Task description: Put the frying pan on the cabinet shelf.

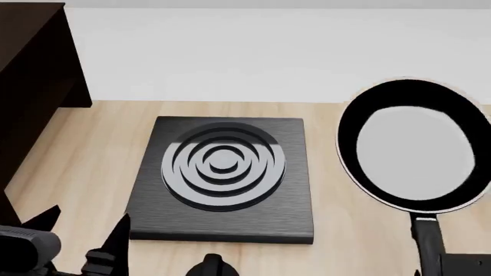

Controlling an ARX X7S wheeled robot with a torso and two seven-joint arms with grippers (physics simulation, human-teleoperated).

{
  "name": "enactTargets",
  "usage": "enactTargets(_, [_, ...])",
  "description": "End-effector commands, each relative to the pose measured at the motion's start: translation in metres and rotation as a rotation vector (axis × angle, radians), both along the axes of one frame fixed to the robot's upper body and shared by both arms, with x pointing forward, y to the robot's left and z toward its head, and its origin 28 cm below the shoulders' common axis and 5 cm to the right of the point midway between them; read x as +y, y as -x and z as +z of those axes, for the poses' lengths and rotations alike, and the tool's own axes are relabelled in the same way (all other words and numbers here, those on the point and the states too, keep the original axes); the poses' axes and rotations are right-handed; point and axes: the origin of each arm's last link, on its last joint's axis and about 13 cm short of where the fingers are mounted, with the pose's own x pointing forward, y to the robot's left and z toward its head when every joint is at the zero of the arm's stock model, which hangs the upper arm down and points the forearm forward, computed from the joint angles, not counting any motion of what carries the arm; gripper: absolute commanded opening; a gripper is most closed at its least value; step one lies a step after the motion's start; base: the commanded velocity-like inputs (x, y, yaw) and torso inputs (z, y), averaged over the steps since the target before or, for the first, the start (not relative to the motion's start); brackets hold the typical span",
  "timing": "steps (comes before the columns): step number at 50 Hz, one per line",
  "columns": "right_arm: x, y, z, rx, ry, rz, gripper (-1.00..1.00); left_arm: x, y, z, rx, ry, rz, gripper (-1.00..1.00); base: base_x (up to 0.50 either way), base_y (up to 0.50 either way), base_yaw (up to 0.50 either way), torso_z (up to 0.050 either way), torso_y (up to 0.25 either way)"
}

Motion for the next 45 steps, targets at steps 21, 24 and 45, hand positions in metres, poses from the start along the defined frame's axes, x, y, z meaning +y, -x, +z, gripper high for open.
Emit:
enactTargets(21, [0.044, -0.013, 0.051, -0.178, 0.062, 0.288, -1.0, -0.035, -0.031, 0.047, 0.113, 0.332, -0.329, 1.0, 0.0, 0.0, 0.0, 0.001, 0.0])
enactTargets(24, [0.048, -0.013, 0.052, -0.184, 0.071, 0.309, -1.0, -0.034, -0.033, 0.053, 0.122, 0.332, -0.338, 1.0, 0.0, 0.0, 0.0, 0.0, 0.0])
enactTargets(45, [0.061, -0.011, 0.063, -0.215, 0.07, 0.376, -1.0, -0.05, -0.026, 0.067, 0.24, 0.483, -0.459, 1.0, 0.0, 0.0, 0.0, 0.0, 0.0])
